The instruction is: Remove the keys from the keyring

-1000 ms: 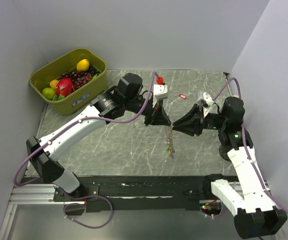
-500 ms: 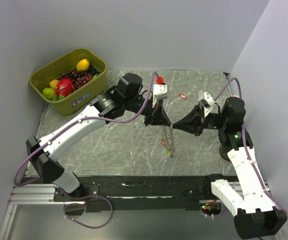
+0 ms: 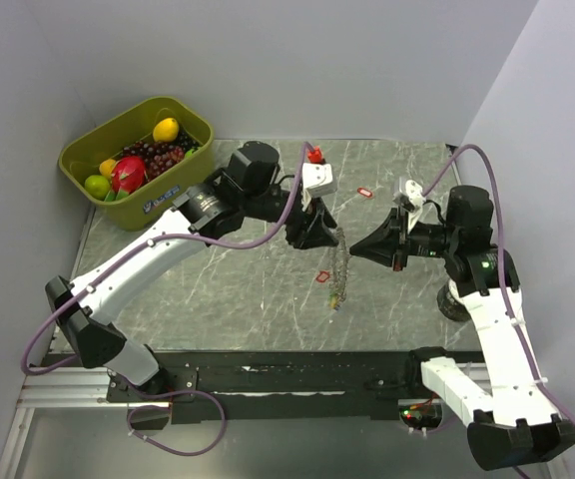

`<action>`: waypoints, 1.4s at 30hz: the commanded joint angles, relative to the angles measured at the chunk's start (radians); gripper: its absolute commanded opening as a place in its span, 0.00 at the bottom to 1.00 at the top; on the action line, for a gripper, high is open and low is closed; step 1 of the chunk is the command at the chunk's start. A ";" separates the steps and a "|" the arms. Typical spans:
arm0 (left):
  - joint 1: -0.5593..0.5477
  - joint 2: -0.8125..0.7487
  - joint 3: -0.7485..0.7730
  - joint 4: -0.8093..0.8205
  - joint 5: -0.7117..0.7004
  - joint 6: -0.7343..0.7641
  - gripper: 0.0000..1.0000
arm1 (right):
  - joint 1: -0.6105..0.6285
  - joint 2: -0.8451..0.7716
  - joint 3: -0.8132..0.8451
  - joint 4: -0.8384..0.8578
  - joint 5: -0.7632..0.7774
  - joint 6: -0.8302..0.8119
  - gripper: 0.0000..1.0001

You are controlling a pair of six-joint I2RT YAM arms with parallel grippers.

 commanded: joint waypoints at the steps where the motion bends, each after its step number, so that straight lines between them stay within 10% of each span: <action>1: -0.030 -0.051 0.108 -0.068 -0.197 0.152 0.49 | 0.008 0.005 0.066 -0.201 0.135 -0.088 0.00; 7: -0.226 -0.013 0.104 -0.164 -0.592 0.375 0.50 | 0.019 0.100 0.169 -0.376 0.141 -0.108 0.00; 13: -0.298 0.015 0.051 -0.139 -0.687 0.441 0.48 | 0.021 0.120 0.189 -0.407 0.098 -0.049 0.00; 42: -0.337 0.072 0.127 -0.157 -0.614 0.444 0.36 | 0.022 0.121 0.134 -0.427 0.107 -0.088 0.00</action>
